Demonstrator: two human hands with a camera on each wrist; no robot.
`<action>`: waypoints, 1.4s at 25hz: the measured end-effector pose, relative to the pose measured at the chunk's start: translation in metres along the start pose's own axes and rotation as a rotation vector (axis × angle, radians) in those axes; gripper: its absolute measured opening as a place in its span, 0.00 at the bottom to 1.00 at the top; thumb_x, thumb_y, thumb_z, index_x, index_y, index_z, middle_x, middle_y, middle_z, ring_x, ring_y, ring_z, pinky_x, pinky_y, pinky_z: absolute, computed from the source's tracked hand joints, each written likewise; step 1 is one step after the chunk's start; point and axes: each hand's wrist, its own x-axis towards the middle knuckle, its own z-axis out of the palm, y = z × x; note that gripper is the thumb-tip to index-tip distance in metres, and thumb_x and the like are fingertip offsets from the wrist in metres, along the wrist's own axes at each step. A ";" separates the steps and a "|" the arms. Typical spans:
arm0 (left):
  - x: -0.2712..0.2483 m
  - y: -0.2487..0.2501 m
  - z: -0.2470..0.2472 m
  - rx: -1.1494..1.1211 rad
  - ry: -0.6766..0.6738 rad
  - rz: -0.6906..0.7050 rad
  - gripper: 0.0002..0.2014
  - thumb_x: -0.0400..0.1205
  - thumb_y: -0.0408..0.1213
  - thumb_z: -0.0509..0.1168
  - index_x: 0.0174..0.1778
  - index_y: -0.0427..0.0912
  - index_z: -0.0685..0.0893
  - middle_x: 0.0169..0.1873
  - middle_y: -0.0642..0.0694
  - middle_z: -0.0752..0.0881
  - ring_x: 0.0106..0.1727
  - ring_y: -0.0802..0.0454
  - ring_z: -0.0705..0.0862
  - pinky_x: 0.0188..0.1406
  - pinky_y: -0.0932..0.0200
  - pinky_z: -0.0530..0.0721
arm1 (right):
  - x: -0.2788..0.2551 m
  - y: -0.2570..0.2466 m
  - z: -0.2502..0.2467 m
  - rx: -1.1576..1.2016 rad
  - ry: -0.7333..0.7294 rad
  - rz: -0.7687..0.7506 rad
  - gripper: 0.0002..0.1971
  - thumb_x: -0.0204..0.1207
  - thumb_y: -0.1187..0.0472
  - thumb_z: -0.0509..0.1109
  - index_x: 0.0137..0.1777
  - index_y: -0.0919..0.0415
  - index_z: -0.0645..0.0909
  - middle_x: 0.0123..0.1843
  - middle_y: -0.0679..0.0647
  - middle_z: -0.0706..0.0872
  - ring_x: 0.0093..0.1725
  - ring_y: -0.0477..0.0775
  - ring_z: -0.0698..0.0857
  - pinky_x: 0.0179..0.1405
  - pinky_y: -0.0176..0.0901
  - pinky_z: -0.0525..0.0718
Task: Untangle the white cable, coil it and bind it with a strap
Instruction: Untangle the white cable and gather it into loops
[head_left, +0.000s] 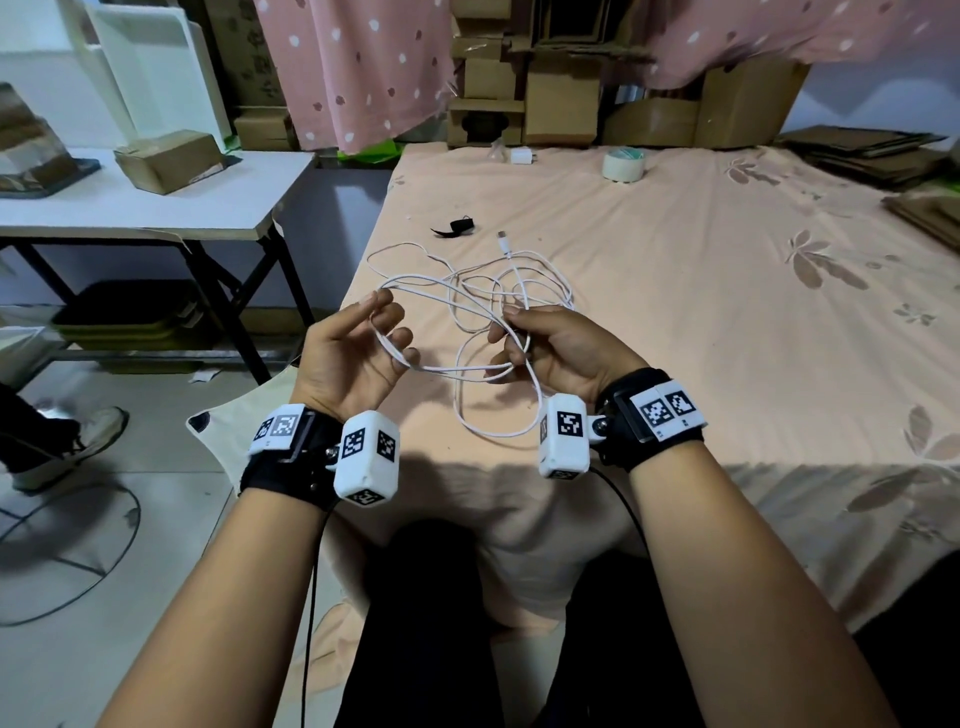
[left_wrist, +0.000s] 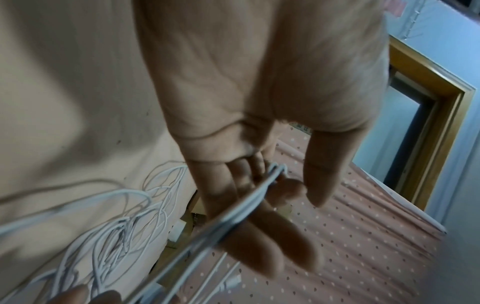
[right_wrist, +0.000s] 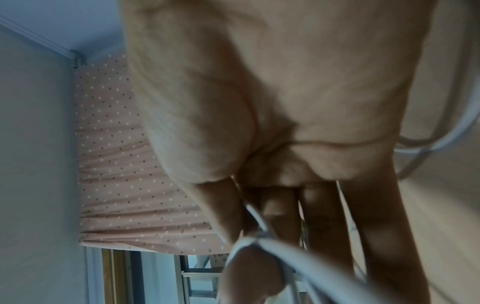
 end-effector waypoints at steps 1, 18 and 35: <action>0.000 0.002 0.000 0.036 -0.003 -0.015 0.15 0.72 0.39 0.77 0.45 0.46 0.76 0.29 0.55 0.73 0.25 0.59 0.78 0.29 0.64 0.80 | -0.001 0.000 0.000 0.007 -0.003 0.005 0.17 0.90 0.59 0.59 0.46 0.69 0.84 0.23 0.56 0.78 0.34 0.60 0.88 0.51 0.61 0.90; 0.004 0.008 0.023 0.472 0.280 -0.067 0.18 0.86 0.35 0.63 0.32 0.50 0.67 0.21 0.53 0.59 0.21 0.55 0.61 0.27 0.60 0.70 | 0.002 -0.003 0.009 -0.420 0.139 -0.014 0.28 0.78 0.32 0.68 0.45 0.60 0.85 0.21 0.48 0.63 0.27 0.53 0.77 0.39 0.48 0.74; 0.033 -0.003 0.053 2.520 -0.013 0.726 0.57 0.70 0.44 0.80 0.90 0.44 0.50 0.87 0.33 0.54 0.88 0.34 0.52 0.86 0.33 0.44 | 0.011 -0.039 0.045 -1.391 0.147 0.083 0.17 0.88 0.48 0.62 0.45 0.61 0.77 0.43 0.56 0.81 0.43 0.58 0.82 0.43 0.45 0.75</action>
